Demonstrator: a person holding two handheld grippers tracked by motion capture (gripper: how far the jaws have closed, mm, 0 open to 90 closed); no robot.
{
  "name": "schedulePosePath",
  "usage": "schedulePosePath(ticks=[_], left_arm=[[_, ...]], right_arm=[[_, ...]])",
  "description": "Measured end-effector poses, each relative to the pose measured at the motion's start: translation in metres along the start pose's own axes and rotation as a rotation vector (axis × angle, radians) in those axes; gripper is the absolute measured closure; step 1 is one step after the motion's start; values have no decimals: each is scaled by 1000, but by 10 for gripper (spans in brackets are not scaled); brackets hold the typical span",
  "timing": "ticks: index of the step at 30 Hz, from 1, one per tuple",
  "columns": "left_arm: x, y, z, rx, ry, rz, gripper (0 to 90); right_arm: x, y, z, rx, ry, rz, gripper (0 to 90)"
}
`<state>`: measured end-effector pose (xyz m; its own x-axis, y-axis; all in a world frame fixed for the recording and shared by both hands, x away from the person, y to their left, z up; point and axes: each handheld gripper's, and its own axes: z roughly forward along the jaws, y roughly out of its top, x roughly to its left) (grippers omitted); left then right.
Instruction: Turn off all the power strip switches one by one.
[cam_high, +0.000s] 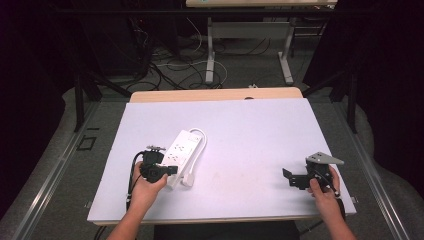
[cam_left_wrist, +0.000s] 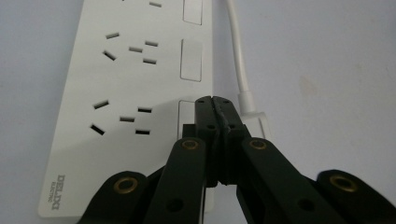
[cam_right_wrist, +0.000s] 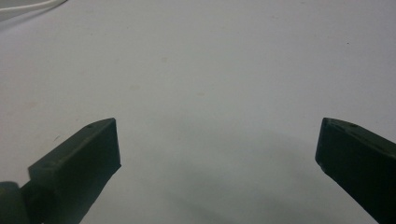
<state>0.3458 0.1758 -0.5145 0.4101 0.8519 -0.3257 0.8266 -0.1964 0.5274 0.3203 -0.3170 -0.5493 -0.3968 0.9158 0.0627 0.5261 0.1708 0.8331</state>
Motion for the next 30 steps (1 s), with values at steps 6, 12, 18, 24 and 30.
schedulePosePath(ticks=[6, 12, 18, 24, 30], left_arm=[[5, -4, 0, 0, 2, -10, 900], [8, -9, 1, 12, 2, -13, 900], [9, -12, 1, -2, 16, -10, 900], [7, -6, -1, -29, 8, -15, 900], [7, -7, 4, -26, 12, -12, 900]], right_arm=[[1, 0, 0, -1, 1, -1, 0], [1, 0, 0, 0, 1, 2, 0], [1, 0, 1, -6, -8, -2, 0], [1, 0, 1, 3, 2, -6, 0], [0, 0, 0, 2, 1, 0, 0]])
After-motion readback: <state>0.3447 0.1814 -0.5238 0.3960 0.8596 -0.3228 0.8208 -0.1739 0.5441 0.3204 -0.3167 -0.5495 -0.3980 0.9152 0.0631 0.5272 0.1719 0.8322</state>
